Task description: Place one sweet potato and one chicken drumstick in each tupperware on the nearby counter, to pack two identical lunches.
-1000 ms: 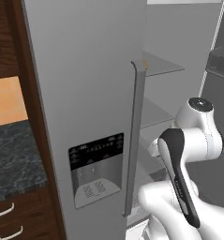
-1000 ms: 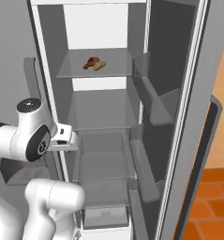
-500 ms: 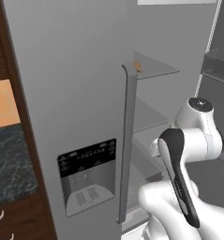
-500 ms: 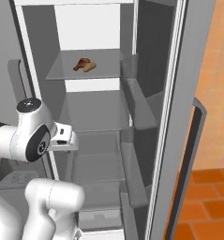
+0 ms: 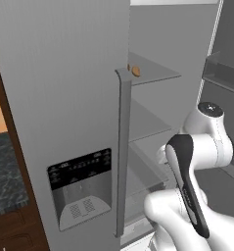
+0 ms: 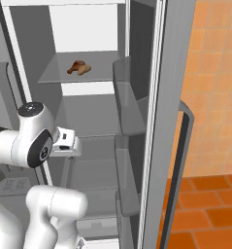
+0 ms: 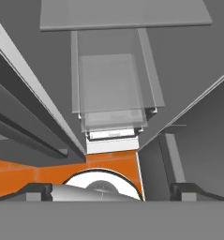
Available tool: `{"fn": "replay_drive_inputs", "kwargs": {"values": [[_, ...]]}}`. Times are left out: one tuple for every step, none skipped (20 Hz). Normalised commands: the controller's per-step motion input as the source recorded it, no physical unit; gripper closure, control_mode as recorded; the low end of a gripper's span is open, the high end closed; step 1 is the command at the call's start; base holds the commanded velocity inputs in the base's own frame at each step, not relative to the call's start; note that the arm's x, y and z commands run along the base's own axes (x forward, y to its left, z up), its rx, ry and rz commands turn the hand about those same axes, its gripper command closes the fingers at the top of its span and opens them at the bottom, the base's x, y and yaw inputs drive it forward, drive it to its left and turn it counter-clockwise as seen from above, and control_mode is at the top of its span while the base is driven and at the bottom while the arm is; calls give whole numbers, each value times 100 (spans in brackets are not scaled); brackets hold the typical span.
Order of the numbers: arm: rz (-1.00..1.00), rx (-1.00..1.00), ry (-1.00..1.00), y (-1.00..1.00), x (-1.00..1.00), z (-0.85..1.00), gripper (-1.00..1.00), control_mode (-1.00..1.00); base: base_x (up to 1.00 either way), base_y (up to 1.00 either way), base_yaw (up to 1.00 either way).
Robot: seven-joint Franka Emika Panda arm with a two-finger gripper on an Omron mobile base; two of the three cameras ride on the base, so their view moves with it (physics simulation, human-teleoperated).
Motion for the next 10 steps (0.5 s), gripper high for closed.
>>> {"fn": "replay_drive_inputs", "kwargs": {"values": [[0, 0, 0, 0, 0, 0, -100, 100, 0, 0, 0], [0, 0, 0, 0, 0, 0, -100, 100, 0, 0, 0], [0, 0, 0, 0, 0, 0, -100, 100, 0, 0, 0], [0, 0, 0, 0, 0, 0, -100, 100, 0, 0, 0], [0, 0, 0, 0, 0, 0, -100, 100, 0, 0, 0], [0, 0, -7, -3, -16, 34, -100, -100, 0, 0, 0], [0, 0, -11, -15, -14, 48, -100, -100, 0, 0, 0], [0, 0, -13, -17, 0, 50, -100, -100, 0, 0, 0], [0, 0, -21, -20, 1, 40, -100, -100, 0, 0, 0], [0, 0, -21, -20, 9, 33, -100, -100, 0, 0, 0]]}}
